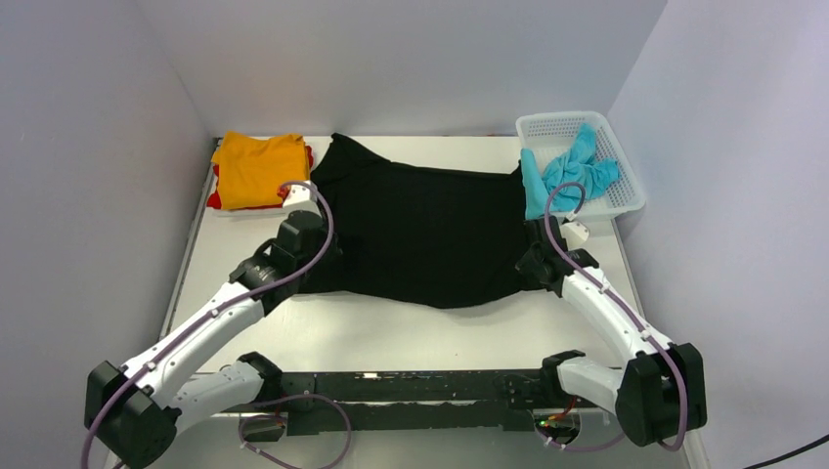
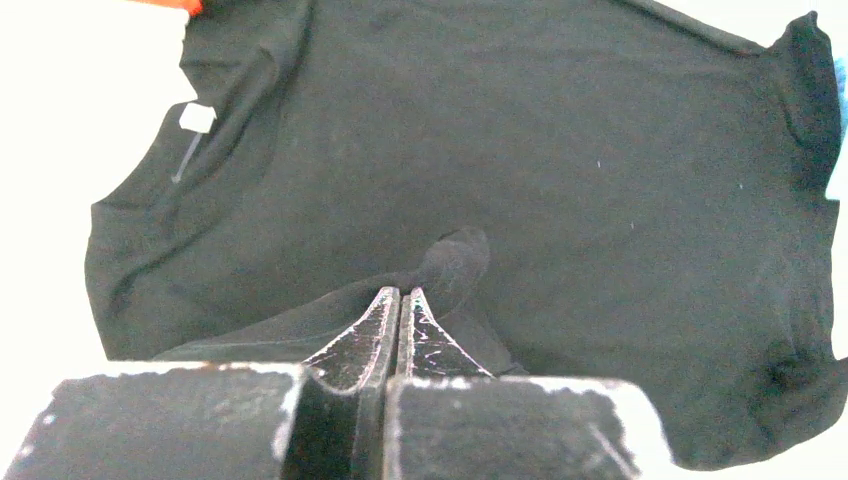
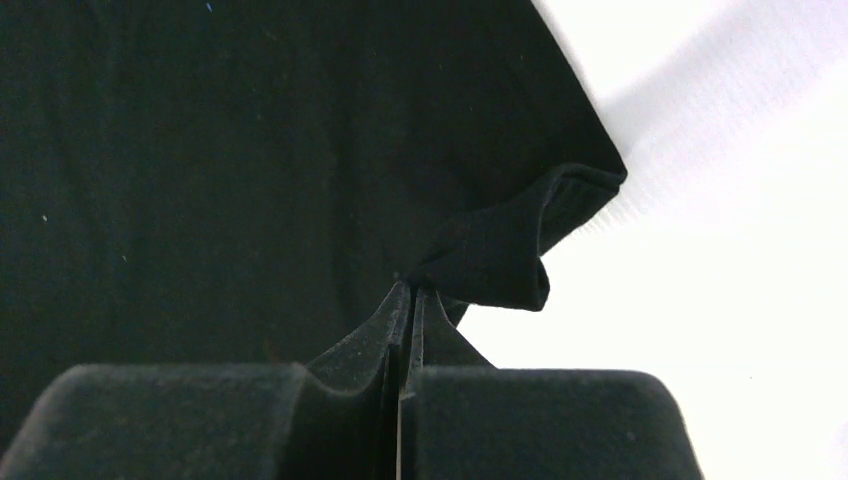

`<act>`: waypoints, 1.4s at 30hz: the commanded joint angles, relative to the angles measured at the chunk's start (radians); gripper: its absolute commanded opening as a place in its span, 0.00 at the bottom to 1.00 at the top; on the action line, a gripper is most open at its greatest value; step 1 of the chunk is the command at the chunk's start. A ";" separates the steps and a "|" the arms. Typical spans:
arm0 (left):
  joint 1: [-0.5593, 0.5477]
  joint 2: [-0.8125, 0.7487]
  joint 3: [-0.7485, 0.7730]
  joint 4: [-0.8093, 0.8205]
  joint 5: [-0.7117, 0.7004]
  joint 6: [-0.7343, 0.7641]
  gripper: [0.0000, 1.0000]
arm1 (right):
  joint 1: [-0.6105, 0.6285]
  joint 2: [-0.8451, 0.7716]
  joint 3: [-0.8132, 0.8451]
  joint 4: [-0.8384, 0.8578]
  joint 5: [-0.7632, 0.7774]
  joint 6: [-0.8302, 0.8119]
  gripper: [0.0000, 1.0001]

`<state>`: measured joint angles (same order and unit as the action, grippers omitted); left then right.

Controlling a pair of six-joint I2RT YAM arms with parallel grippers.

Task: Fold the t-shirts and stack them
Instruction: Fold the other side of the tshirt into a rectangle

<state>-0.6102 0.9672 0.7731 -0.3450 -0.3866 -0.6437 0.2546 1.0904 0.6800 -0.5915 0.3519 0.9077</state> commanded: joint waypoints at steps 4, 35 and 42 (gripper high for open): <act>0.129 0.072 0.059 0.281 0.123 0.213 0.00 | -0.025 0.060 0.094 0.057 0.101 -0.034 0.00; 0.406 0.680 0.434 0.362 0.404 0.469 0.35 | -0.094 0.378 0.208 0.431 0.118 -0.208 0.31; 0.407 0.703 0.533 0.264 0.372 0.418 0.99 | -0.090 0.318 0.168 0.389 0.036 -0.214 0.86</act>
<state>-0.2066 1.7027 1.2629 -0.0387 0.0013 -0.1860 0.1658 1.4654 0.8478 -0.2161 0.4332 0.7059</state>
